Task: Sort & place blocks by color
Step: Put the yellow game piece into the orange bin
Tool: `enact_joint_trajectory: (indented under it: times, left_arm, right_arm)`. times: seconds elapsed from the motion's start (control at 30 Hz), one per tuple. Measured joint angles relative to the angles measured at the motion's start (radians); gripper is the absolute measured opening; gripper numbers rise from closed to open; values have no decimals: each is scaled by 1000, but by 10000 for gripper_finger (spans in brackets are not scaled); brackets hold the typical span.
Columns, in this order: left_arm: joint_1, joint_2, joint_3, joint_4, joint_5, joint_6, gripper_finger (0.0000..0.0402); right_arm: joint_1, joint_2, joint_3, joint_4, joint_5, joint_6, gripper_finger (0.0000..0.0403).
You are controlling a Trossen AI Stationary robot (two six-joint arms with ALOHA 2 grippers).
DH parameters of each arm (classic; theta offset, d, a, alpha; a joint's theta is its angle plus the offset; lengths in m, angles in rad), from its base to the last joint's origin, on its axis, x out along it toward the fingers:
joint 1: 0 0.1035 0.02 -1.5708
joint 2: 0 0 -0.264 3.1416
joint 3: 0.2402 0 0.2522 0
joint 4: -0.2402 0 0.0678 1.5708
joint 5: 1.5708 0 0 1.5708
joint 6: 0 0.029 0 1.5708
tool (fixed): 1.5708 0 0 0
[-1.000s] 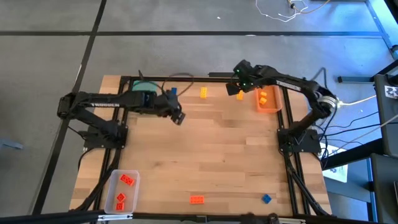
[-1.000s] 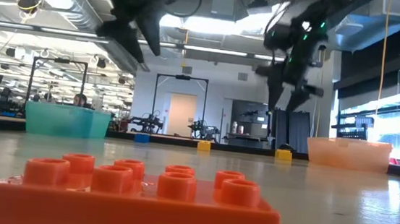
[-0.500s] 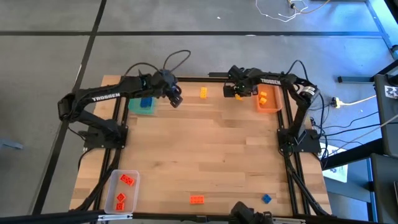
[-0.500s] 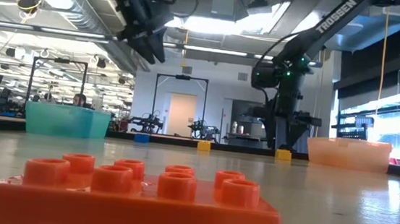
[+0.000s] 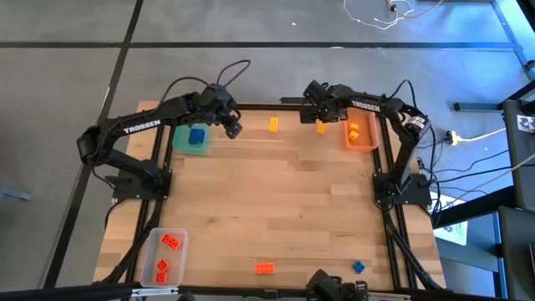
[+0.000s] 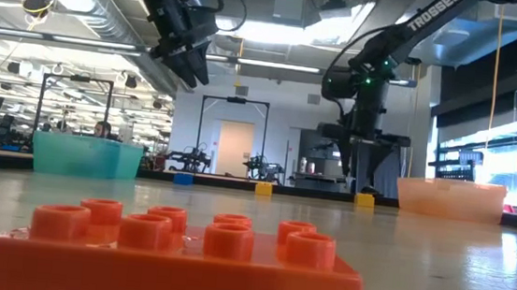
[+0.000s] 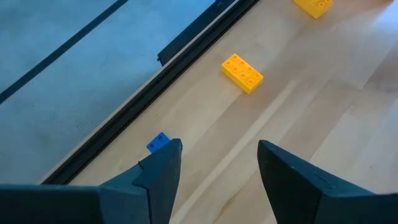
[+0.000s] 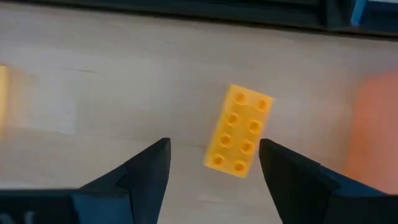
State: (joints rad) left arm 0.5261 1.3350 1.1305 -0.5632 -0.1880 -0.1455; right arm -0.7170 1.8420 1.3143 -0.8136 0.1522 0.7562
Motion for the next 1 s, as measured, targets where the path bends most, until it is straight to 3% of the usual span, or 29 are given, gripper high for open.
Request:
enact_joint_trajectory:
  times: [0.63, 1.0]
  left_arm:
    - [-1, 0, 0, 0, 0, 5, 202]
    - [-1, 0, 0, 0, 0, 78, 202]
  right_arm:
    - [-4, 1, -95, 50, 22, 133, 245]
    - [-7, 1, -215, 260, 21, 173, 245]
